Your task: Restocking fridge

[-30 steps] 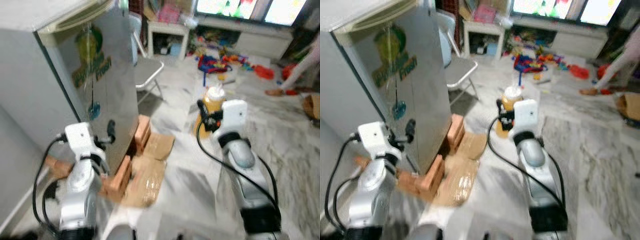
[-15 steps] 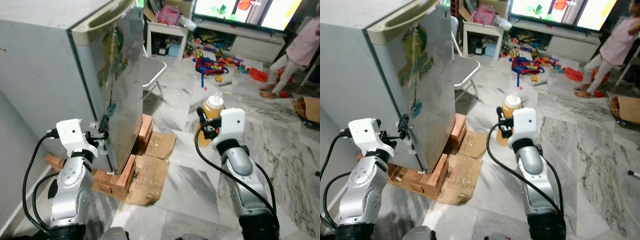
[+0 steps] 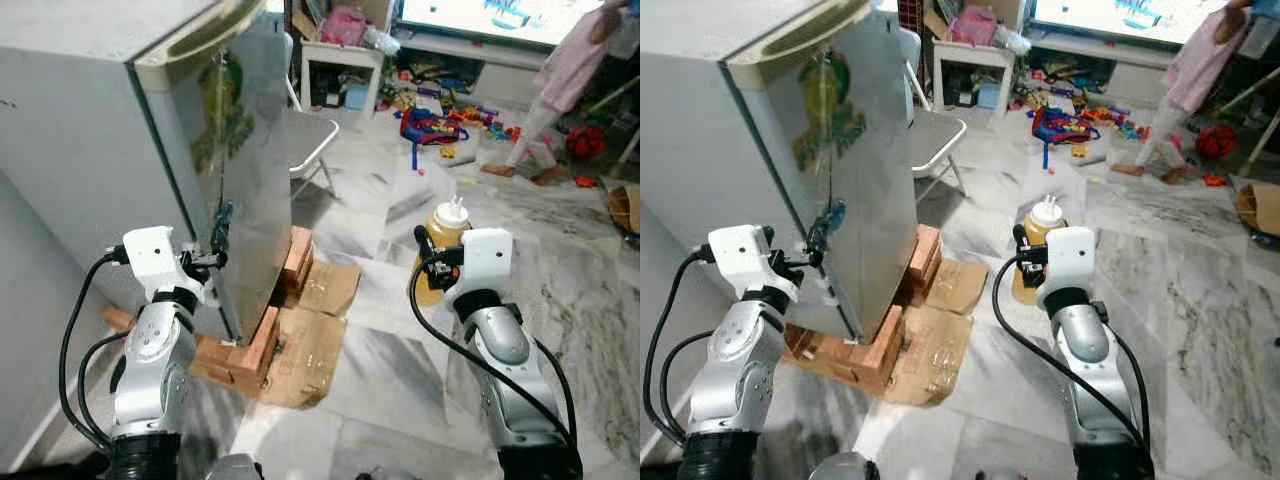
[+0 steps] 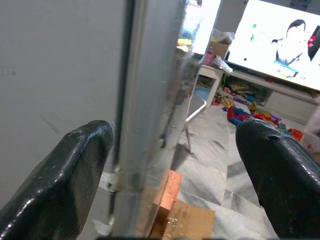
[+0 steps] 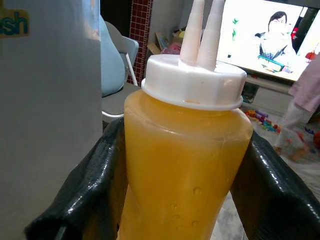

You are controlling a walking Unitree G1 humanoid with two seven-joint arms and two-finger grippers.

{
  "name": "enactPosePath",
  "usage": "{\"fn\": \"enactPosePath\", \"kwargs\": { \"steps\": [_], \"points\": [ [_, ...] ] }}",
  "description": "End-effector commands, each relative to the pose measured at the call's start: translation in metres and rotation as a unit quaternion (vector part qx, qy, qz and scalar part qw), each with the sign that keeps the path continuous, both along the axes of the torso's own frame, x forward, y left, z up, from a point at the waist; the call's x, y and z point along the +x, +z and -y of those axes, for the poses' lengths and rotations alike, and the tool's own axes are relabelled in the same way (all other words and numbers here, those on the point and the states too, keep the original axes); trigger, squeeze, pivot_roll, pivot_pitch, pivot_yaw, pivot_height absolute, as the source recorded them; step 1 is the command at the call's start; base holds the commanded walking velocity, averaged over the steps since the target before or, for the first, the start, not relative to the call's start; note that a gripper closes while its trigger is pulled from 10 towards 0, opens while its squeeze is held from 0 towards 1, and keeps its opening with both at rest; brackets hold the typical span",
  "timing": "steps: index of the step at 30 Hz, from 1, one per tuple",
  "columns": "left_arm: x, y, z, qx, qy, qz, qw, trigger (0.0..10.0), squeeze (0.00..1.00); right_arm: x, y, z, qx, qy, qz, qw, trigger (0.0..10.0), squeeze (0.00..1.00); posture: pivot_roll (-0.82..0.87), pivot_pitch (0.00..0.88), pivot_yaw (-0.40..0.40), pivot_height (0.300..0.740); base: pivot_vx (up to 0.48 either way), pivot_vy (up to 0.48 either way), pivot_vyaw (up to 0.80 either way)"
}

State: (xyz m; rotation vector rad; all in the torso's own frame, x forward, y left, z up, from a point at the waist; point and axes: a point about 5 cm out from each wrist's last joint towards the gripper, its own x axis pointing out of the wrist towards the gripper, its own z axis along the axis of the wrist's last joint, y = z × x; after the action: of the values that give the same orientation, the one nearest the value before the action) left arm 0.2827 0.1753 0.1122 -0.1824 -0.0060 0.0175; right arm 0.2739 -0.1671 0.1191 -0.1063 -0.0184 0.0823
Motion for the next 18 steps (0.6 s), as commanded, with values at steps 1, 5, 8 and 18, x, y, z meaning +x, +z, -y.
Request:
{"fn": "enactPosePath", "kwargs": {
  "steps": [1, 5, 8, 18],
  "points": [
    [0.000, -0.002, -0.002, 0.002, 0.001, -0.006, 1.000, 10.0, 0.00, 0.000, 0.009, 0.001, 0.003, 0.000, 0.016, 1.000, 10.0, 0.00, 0.02, 0.000, -0.060, 0.740, 0.000, 0.480, 0.00],
    [-0.001, -0.001, 0.000, 0.019, -0.006, 0.003, 1.000, 10.0, 0.00, 0.002, 0.010, -0.001, 0.004, 0.006, 0.015, 1.000, 10.0, 0.00, 0.02, 0.000, -0.063, 0.740, 0.000, 0.480, 0.00],
    [-0.002, 0.000, 0.003, 0.035, -0.019, 0.010, 0.999, 10.0, 0.00, 0.003, 0.011, -0.003, 0.005, 0.007, 0.016, 1.000, 10.0, 0.00, 0.02, 0.000, -0.066, 0.740, 0.340, 0.000, -0.69],
    [-0.006, -0.001, 0.012, 0.015, -0.036, 0.020, 0.999, 10.0, 0.00, 0.004, 0.013, -0.004, -0.001, 0.013, 0.020, 1.000, 10.0, 0.00, 0.02, 0.000, -0.072, 0.740, 0.332, 0.000, -0.20]
  ]
}}
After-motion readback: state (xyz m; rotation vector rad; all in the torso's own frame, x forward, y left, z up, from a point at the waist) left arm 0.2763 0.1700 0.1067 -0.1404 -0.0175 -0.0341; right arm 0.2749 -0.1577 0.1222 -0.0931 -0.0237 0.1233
